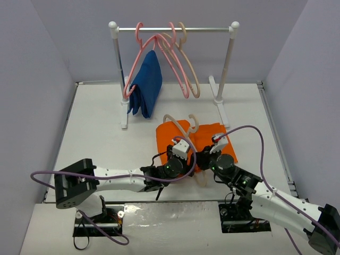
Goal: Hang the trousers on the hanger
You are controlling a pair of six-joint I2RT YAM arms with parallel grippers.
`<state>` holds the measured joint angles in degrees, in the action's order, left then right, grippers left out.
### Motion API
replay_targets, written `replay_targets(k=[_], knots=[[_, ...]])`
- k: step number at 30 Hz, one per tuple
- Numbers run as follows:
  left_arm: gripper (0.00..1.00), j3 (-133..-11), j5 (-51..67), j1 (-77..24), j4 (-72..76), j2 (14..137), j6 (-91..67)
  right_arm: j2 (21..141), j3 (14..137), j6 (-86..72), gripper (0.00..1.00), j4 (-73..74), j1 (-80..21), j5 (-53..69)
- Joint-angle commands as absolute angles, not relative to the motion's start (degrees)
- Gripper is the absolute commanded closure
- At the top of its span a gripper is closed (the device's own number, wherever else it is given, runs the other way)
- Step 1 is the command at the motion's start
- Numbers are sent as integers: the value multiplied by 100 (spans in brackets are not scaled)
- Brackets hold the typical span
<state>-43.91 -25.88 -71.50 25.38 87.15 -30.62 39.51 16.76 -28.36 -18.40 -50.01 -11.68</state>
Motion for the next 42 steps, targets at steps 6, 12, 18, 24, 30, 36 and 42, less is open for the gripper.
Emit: replay_targets(k=[6,12,18,24,30,36,42], knots=[[28,-4417,-2704,-7103,1254,7181,-3794,4052,1644,-2873,100,-2675,-5054,-1167],[37,-4325,-2710,-7080,830,7194,-3992,4335,1672,-2830,100,-2818,-5060,-1065],[54,-4298,-2601,-7042,1028,7745,-4295,4283,1705,-2839,100,-2743,-5062,-1075],[62,-4435,-2277,-7031,1694,8471,-4175,4382,1717,-2871,100,-2818,-5068,-994],[63,-4356,-2125,-7003,2670,8756,-4075,4510,1549,-2978,100,-3105,-5119,-921],[63,-4251,-2098,-6921,2631,8395,-3939,4633,1483,-2951,100,-3164,-5168,-993],[48,-3811,-1616,-6235,1978,7130,-3114,4649,1468,-2865,100,-3134,-5168,-980]])
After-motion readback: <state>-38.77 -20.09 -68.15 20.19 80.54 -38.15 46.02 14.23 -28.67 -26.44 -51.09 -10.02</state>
